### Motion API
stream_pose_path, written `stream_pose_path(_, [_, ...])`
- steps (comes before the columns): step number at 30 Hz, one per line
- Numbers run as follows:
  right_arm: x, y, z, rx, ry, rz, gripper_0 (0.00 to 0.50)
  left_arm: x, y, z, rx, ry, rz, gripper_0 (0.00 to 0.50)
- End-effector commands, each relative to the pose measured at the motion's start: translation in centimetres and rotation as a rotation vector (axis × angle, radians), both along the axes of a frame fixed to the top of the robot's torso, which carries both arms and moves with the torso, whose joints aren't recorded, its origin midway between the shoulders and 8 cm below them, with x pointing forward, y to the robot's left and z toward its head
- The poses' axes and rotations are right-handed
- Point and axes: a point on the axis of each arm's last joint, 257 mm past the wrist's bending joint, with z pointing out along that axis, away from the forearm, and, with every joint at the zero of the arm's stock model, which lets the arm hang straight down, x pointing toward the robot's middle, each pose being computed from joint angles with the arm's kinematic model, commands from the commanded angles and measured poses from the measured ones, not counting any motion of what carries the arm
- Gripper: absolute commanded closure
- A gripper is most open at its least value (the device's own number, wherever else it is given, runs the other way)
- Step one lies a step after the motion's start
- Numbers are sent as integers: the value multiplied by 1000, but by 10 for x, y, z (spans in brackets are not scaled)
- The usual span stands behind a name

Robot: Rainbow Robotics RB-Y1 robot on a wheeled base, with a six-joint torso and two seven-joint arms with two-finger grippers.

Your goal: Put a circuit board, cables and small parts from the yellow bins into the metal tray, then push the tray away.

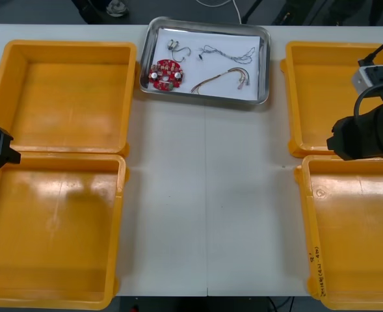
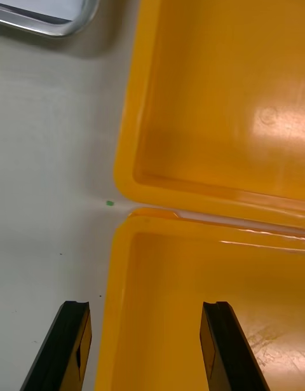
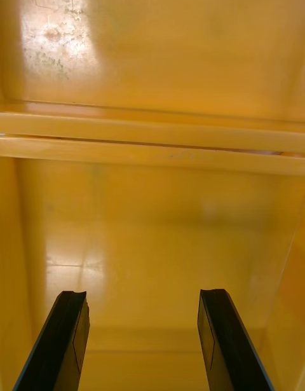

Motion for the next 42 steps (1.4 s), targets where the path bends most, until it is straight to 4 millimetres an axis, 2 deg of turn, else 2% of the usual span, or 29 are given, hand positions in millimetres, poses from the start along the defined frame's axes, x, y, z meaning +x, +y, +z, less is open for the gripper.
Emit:
stream_pose_path(1, [2,-50,5,28,13,-137,0,-5,-5,-4,39,1,-77,0])
stream_pose_path(6, [-2,-83,-6,67,62,-220,0,-5,-5,-4,39,1,-77,0])
stream_pose_path(15, [-10,-120,-12,121,140,-266,0,-5,-5,-4,39,1,-77,0])
stream_pose_path(20, [-30,-143,-29,79,191,-290,0,-5,-5,-4,39,1,-77,0])
stream_pose_path(29, [-44,-155,-39,41,229,-279,0,-5,-5,-4,39,1,-77,0])
stream_pose_path(42, [-27,-152,-40,60,167,-223,0,-5,-5,-4,39,1,-77,0])
